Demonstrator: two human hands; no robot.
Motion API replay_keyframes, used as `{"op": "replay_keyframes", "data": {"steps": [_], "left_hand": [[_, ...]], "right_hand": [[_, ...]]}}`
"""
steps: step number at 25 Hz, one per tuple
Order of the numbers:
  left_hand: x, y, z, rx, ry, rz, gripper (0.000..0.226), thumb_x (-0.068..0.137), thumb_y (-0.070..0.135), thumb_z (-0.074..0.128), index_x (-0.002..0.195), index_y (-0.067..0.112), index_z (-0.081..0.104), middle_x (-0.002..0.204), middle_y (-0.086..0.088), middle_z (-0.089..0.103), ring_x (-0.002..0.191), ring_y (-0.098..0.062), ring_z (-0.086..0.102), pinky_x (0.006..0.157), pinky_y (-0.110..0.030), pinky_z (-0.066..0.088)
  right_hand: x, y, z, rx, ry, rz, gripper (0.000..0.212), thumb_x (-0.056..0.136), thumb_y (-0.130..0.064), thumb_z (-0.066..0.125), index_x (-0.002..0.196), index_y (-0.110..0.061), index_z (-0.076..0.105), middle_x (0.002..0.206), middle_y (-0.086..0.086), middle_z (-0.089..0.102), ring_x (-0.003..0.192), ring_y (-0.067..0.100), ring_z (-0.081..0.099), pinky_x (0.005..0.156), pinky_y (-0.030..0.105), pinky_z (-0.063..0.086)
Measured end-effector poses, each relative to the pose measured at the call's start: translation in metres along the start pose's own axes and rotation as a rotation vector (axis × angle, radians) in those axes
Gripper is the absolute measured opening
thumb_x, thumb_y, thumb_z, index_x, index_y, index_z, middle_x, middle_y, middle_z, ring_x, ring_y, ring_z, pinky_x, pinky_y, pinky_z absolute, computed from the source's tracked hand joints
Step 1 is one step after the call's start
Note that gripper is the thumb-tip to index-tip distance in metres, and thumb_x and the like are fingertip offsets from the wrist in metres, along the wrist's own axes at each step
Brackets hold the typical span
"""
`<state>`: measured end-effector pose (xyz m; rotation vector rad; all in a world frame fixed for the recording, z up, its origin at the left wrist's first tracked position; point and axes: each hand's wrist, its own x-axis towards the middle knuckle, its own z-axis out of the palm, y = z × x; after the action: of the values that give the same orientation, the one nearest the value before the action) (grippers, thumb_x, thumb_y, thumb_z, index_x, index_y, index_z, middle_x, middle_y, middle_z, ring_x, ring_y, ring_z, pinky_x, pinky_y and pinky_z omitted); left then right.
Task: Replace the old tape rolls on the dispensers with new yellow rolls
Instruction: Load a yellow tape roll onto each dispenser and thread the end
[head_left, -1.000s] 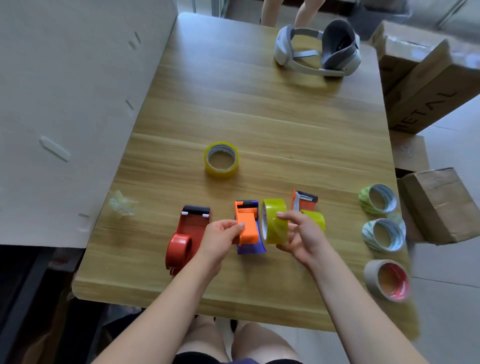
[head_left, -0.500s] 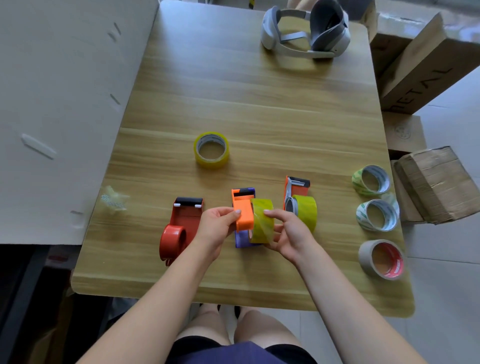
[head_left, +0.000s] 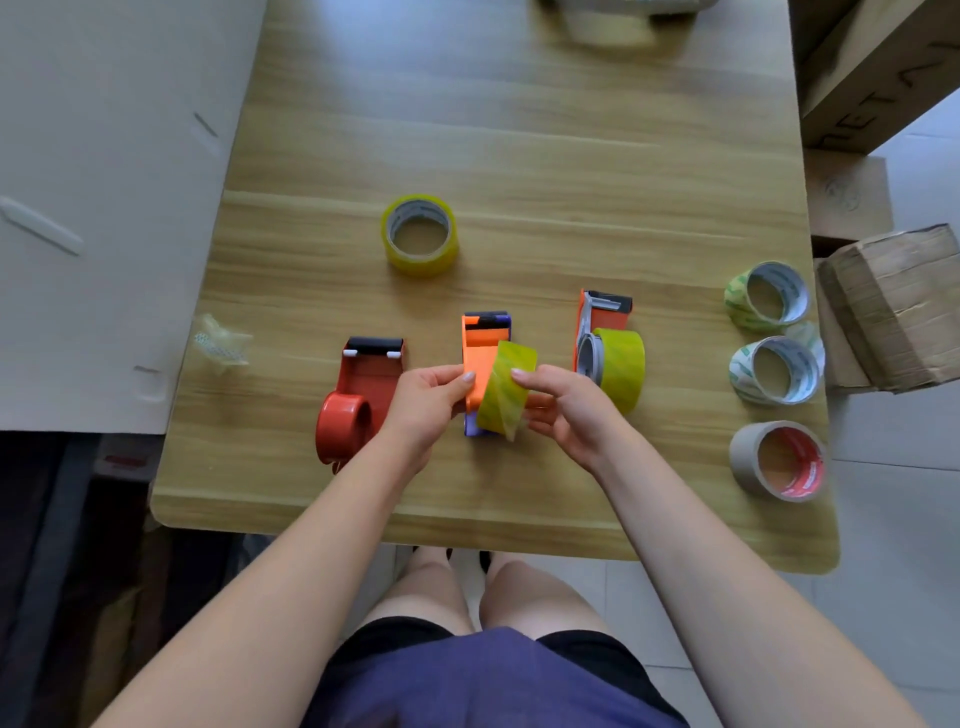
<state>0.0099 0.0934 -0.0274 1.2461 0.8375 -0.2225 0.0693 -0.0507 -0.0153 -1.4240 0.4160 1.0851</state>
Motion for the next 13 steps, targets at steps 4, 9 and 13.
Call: {"op": "replay_keyframes", "data": {"steps": [4,9,13], "left_hand": [[-0.001,-0.005,0.001,-0.04,0.043,0.005,0.025,0.09,-0.001,0.053,0.113,0.001,0.061,0.063,0.007,0.071,0.055,0.0,0.064,0.064,-0.014,0.055],[-0.002,-0.011,0.006,-0.009,0.017,0.029,0.022,0.09,0.0,0.054,0.107,-0.007,0.065,0.065,0.005,0.072,0.057,-0.003,0.064,0.062,-0.017,0.054],[-0.001,-0.015,0.005,-0.098,-0.009,-0.012,0.027,0.097,0.011,0.045,0.105,-0.006,0.065,0.086,-0.014,0.069,0.075,-0.018,0.066,0.07,-0.025,0.055]], "right_hand": [[0.004,0.0,-0.001,-0.023,0.025,-0.093,0.015,0.084,-0.015,0.065,0.069,-0.019,0.063,0.081,0.0,0.067,0.083,0.02,0.063,0.081,0.033,0.047],[-0.001,-0.001,0.006,-0.053,-0.007,-0.156,0.007,0.088,-0.016,0.061,0.081,-0.018,0.064,0.078,-0.003,0.068,0.068,0.007,0.065,0.058,0.019,0.05],[0.0,0.004,0.013,0.026,-0.03,-0.124,0.007,0.089,-0.016,0.06,0.087,-0.017,0.067,0.08,-0.001,0.071,0.072,0.011,0.067,0.058,0.023,0.051]]}}
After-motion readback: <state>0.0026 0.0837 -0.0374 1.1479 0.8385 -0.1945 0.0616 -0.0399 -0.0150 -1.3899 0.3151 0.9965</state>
